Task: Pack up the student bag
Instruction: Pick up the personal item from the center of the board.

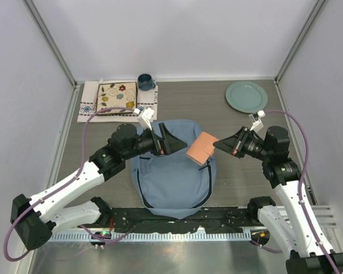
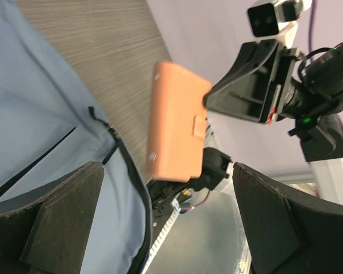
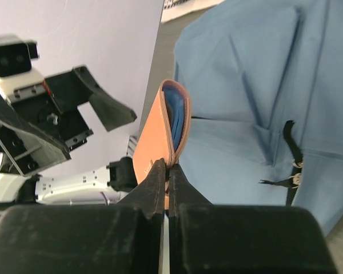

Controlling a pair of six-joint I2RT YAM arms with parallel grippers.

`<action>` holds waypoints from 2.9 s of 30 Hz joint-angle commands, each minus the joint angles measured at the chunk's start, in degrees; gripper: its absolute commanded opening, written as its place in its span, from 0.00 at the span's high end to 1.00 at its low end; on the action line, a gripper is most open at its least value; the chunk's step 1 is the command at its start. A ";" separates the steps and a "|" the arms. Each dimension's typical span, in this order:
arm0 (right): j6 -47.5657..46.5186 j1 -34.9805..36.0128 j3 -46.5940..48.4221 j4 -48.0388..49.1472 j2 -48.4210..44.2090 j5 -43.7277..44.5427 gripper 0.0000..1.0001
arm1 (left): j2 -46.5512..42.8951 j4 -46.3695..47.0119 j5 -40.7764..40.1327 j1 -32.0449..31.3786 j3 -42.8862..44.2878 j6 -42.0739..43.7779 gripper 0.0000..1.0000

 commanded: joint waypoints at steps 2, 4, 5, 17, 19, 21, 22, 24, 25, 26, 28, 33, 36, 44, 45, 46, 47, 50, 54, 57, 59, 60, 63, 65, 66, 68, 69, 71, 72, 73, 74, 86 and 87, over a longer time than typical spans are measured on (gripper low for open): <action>4.24 7.21 -0.23 6.61 0.61 3.14 0.99 | 3.36 13.74 5.91 -0.16 -1.01 -5.49 0.00; 6.36 9.49 -1.73 10.74 0.44 4.10 0.99 | 4.33 13.84 6.26 -0.25 -1.19 -5.50 0.00; 7.85 9.94 -2.08 11.81 0.44 4.28 0.99 | 4.60 13.84 6.44 -0.34 -1.27 -5.41 0.00; 9.70 11.88 -3.49 16.91 1.76 5.16 0.99 | 8.46 17.70 11.88 -0.69 -3.03 -6.73 0.24; 10.41 11.88 -3.93 18.22 2.02 5.08 0.99 | 8.73 17.97 13.47 -0.78 -3.12 -6.55 0.37; 10.50 11.88 -4.02 18.58 2.37 5.07 0.99 | 8.29 18.06 13.47 -0.69 -3.47 -6.46 0.52; 10.59 11.88 -3.85 18.67 2.37 5.16 0.99 | 8.12 17.97 13.29 -0.78 -3.65 -6.46 0.56; 10.59 11.88 -3.93 18.76 2.46 5.34 0.99 | 7.42 17.97 12.86 -0.78 -4.17 -6.29 0.71; 10.59 11.88 -4.02 18.85 2.28 5.43 0.99 | 7.24 17.79 12.51 -0.78 -4.26 -6.29 0.75; 10.85 11.88 -4.11 18.85 2.02 5.60 0.96 | 7.06 17.71 12.33 -0.78 -4.44 -6.29 0.84; 11.02 11.88 -4.46 18.50 1.23 5.95 0.80 | 6.71 17.44 11.80 -0.69 -4.70 -6.29 0.89; 9.63 11.88 -5.34 12.46 -1.84 8.76 0.33 | 5.48 17.18 9.96 -0.78 -5.93 -6.46 0.93; 9.09 11.88 -6.56 8.23 -5.35 10.88 0.25 | 3.99 16.74 8.11 -0.69 -6.64 -6.46 0.93; 16.12 11.97 -13.51 11.90 -13.27 8.50 0.22 | 2.14 17.35 6.17 -0.69 -7.60 -7.16 0.92; 16.65 12.05 -13.69 12.95 -13.45 8.24 0.22 | 2.31 17.53 6.35 -0.78 -7.60 -7.34 0.92; 17.43 12.05 -13.86 13.57 -13.62 8.24 0.22 | 2.40 18.05 6.52 -0.78 -7.69 -7.52 0.92; 18.05 12.14 -13.86 14.18 -13.36 8.24 0.22 | 2.66 18.23 6.61 -0.69 -7.78 -7.78 0.91; 19.37 12.58 -13.78 17.08 -12.23 8.06 0.21 | 3.02 18.85 7.31 -0.69 -7.78 -8.22 0.91; 19.38 14.16 -12.99 19.02 -9.42 8.94 0.22 | 3.02 19.55 7.58 -0.78 -8.04 -8.66 0.91; 19.55 16.53 -12.72 21.31 -7.66 10.69 0.21 | 2.84 20.16 7.49 -0.69 -8.57 -9.01 0.91; 19.55 18.46 -12.63 21.92 -6.95 12.63 0.22 | 2.75 20.34 7.58 -0.78 -8.83 -9.19 0.91; 19.99 18.99 -12.72 23.06 -6.68 13.16 0.22 | 2.58 20.34 7.58 -0.69 -8.83 -9.27 0.91; 21.74 21.45 -13.25 26.83 -5.19 15.18 0.22 | 2.40 20.60 7.49 -0.78 -9.10 -9.36 0.91; 22.10 23.38 -13.34 28.68 -3.52 16.75 0.22 | 2.40 20.87 7.40 -0.69 -9.19 -9.54 0.91; 22.19 24.00 -13.25 29.13 -3.00 17.29 0.22 | 2.49 21.13 7.32 -0.69 -9.19 -9.63 0.91; 22.36 25.49 -13.07 30.01 -1.16 18.43 0.22 | 2.58 21.39 7.32 -0.78 -9.19 -9.89 0.91; 22.36 26.89 -13.07 30.79 -0.71 19.65 0.22 | 2.58 21.83 7.40 -0.78 -9.27 -10.07 0.91; 22.36 28.40 -13.07 31.59 0.78 20.72 0.22 | 2.75 22.53 7.49 -0.78 -9.62 -10.50 0.91; 22.36 29.62 -13.16 32.38 1.14 21.68 0.23 | 2.75 22.97 7.49 -0.78 -9.63 -10.68 0.91; 22.45 30.15 -13.16 32.91 1.58 22.21 0.28 | 2.75 23.15 7.58 -0.78 -9.89 -10.68 0.91; 22.36 30.77 -13.25 33.61 2.01 22.48 0.33 | 2.75 23.24 7.58 -0.69 -9.89 -10.77 0.91; 21.92 32.71 -12.63 36.52 3.51 26.08 0.57 | 1.79 23.68 7.14 -0.78 -11.56 -10.95 0.91; 21.92 32.62 -12.72 36.51 3.51 26.17 0.57 | 1.79 23.59 7.05 -0.69 -11.56 -10.95 0.91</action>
